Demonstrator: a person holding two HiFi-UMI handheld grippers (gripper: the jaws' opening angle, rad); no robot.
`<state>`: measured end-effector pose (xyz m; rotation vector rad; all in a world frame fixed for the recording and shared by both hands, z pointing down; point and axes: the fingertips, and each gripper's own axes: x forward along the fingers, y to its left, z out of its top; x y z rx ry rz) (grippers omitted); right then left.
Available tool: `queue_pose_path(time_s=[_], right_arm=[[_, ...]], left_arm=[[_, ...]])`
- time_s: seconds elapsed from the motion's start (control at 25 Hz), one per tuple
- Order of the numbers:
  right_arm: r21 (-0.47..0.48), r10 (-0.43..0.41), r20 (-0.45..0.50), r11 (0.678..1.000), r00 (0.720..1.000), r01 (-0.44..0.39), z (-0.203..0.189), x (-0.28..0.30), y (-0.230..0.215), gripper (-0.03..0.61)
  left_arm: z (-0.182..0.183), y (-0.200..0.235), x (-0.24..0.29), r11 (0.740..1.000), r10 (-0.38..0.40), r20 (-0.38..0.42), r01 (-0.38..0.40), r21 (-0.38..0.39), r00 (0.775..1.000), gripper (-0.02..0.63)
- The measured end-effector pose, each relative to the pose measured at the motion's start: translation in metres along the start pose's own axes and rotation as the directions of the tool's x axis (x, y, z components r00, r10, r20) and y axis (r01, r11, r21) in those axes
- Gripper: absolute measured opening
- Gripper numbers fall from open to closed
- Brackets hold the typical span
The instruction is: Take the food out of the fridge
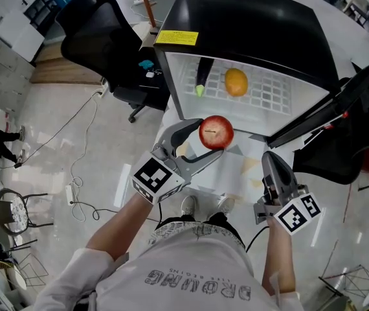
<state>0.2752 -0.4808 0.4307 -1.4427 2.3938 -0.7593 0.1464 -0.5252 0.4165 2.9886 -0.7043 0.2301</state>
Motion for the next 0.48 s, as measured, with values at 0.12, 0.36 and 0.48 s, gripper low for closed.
queue_pose_path(time_s=[0.12,0.36,0.48], right_arm=[[0.0,0.001,0.001,1.0,1.0,-0.001,0.0008,-0.0001,0.0007,-0.011],[0.0,-0.001,0.003,1.0,1.0,0.001,0.0009,-0.0016,0.0013,-0.011],[0.002,-0.003,0.002,1.0,1.0,0.003,0.0008,-0.0021,0.0,-0.011]], left_arm=[[0.0011,-0.0005,-0.0004,1.0,0.0,0.002,0.0,0.001,1.0,0.328],[0.0014,-0.0022,0.0002,1.0,-0.003,0.002,0.003,0.002,1.0,0.328],[0.0004,-0.0027,0.0009,1.0,-0.004,0.0,0.004,0.001,1.0,0.328]])
